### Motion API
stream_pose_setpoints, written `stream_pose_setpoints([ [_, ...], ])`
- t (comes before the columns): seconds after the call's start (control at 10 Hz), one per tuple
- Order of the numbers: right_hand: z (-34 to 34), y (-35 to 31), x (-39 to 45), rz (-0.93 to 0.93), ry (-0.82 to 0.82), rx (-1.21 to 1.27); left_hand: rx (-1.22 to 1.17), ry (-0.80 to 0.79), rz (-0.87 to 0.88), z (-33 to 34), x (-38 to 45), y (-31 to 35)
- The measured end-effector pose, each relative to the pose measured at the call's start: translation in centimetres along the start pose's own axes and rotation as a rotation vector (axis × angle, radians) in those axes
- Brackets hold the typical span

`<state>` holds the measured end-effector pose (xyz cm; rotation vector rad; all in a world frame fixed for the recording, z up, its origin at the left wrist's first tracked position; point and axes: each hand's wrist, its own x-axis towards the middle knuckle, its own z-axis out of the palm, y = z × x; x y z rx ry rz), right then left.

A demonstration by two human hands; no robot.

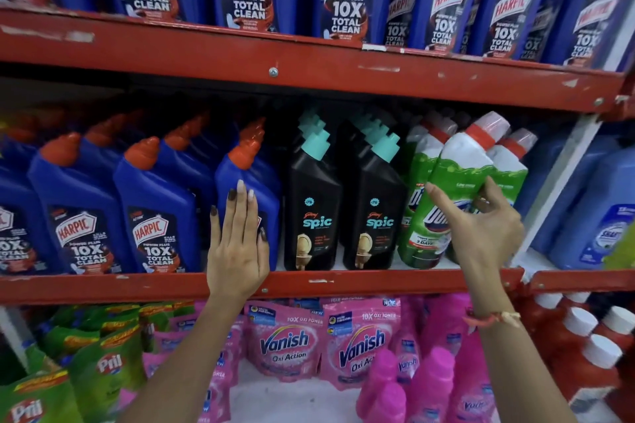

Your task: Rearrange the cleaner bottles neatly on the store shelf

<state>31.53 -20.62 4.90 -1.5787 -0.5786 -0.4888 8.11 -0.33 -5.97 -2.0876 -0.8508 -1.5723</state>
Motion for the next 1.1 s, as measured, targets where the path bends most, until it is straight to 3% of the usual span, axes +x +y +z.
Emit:
stream_pose_setpoints([
  [0.5, 4.1, 4.2, 1.3, -0.039, -0.033, -0.271, 0.008, 0.001, 0.008, 0.2, -0.1, -0.1],
  [0.7, 4.1, 4.4, -0.2, -0.021, -0.077, -0.221, -0.019, -0.046, -0.009, -0.7, 0.2, 0.2],
  [0.8, 4.1, 3.6, -2.3, -0.098, -0.059, -0.147, -0.023, -0.062, -0.002, -1.5, 0.1, 0.5],
  [0.9, 4.4, 1.5, -4.6, -0.333, 0.064, -0.036, -0.042, -0.053, -0.002, -2.6, 1.3, 1.1],
  [1.1, 5.6, -6.8, -2.7, -0.856, 0.081, -0.01, -0.061, 0.135, 0.077, -6.3, 10.9, 2.3],
])
